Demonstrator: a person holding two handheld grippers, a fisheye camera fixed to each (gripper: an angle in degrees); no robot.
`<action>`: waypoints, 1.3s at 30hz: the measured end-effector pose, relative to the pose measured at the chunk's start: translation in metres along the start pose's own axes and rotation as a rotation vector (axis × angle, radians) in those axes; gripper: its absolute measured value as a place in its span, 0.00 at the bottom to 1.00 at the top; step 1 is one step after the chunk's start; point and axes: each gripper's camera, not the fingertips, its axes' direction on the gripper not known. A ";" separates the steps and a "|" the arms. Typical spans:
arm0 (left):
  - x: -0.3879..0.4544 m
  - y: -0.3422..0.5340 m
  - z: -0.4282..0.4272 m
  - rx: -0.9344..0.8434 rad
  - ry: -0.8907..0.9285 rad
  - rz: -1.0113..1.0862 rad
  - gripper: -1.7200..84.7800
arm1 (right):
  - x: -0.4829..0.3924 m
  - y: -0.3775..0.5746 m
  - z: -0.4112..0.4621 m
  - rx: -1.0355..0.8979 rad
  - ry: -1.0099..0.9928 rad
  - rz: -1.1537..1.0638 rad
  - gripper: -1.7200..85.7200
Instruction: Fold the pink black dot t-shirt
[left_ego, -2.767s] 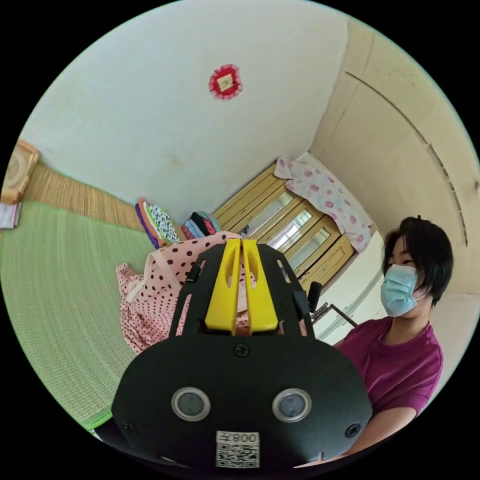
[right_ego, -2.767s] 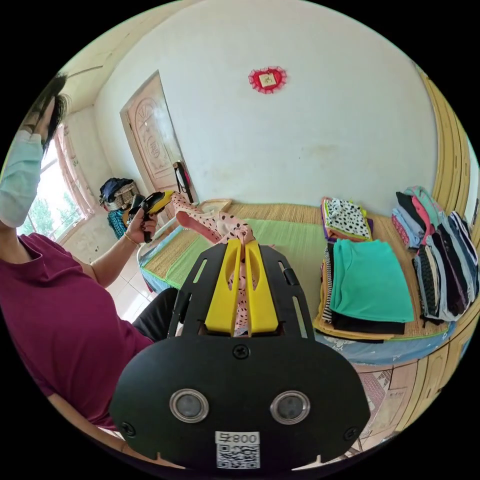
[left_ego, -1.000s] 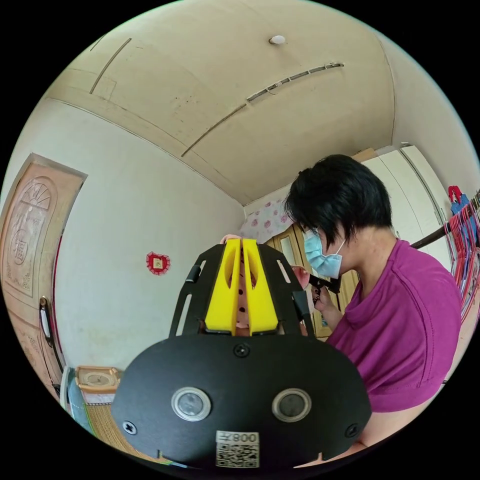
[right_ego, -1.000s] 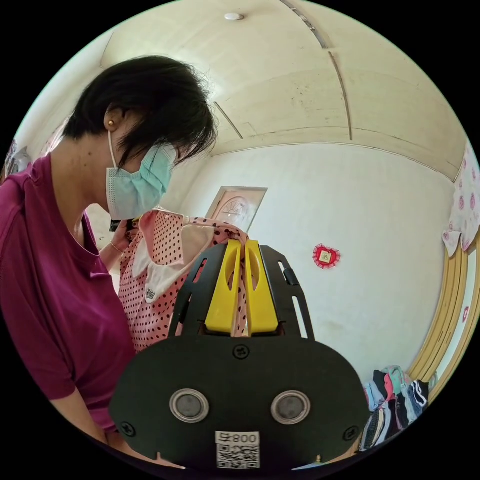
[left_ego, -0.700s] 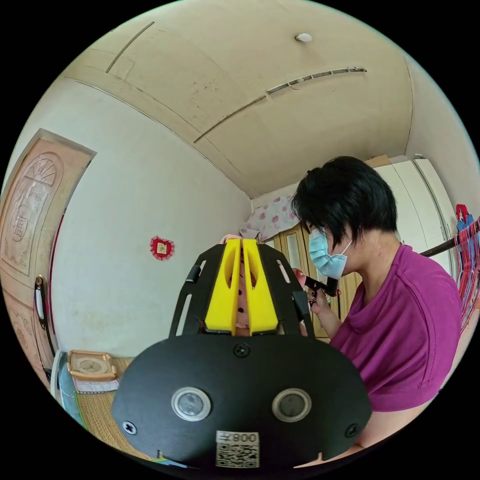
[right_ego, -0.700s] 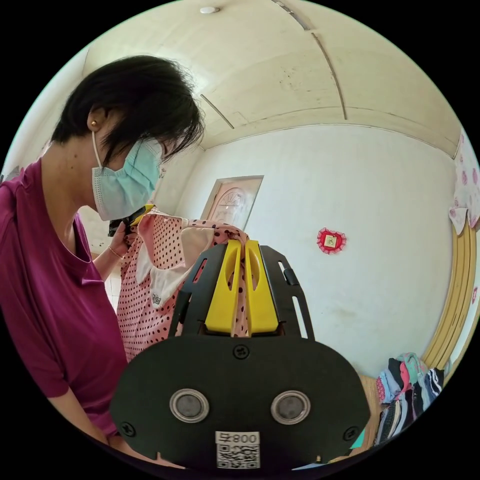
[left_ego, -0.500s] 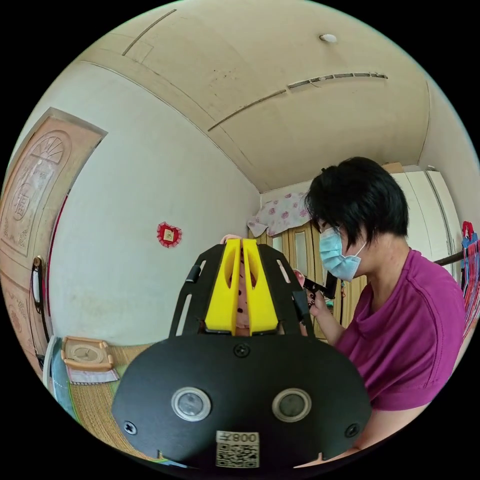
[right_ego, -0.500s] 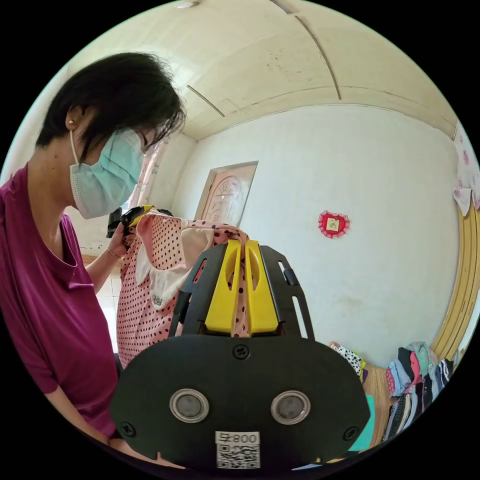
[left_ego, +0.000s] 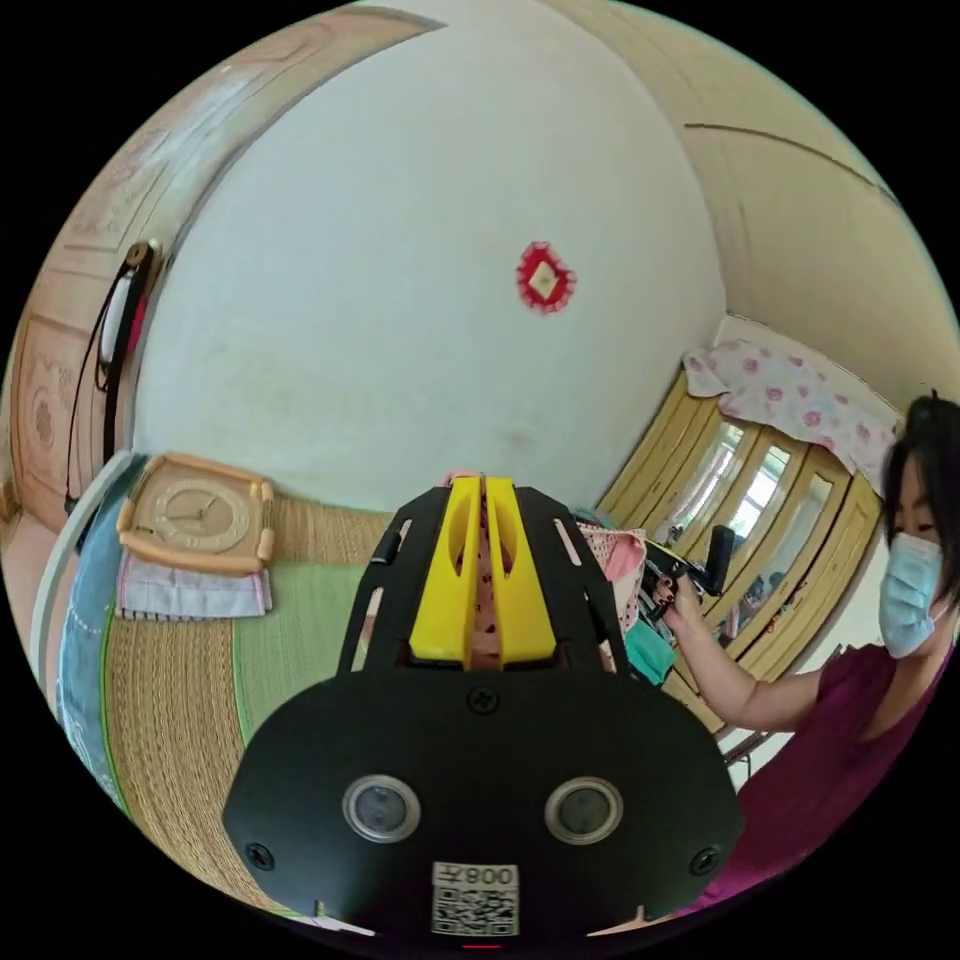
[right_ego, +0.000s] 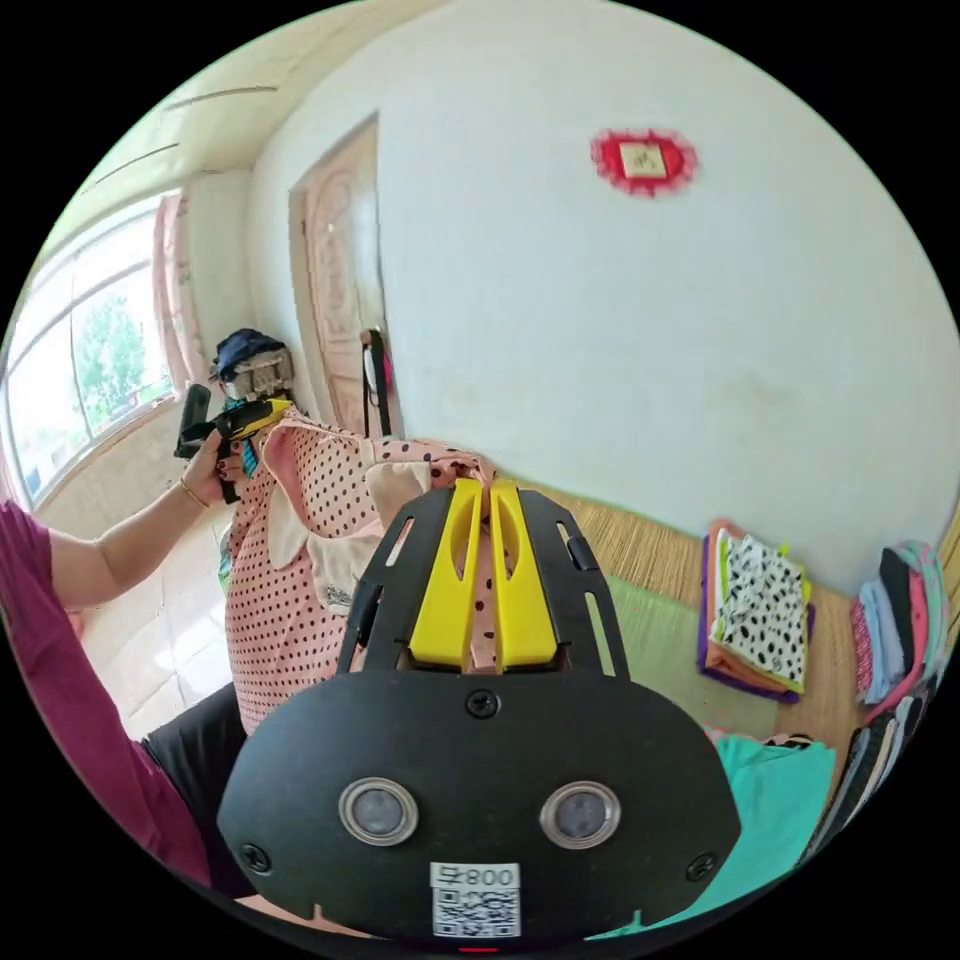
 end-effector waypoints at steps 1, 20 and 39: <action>-0.036 0.008 0.038 -0.065 -0.035 -0.054 0.04 | 0.022 0.002 0.054 -0.077 -0.019 0.046 0.04; -0.278 0.327 0.179 -0.469 -0.027 -0.610 0.10 | 0.095 0.242 0.321 -0.530 -0.182 0.522 0.09; -0.284 0.514 0.208 -0.618 -0.046 -0.722 0.11 | -0.082 0.433 0.259 -0.656 -0.291 0.740 0.11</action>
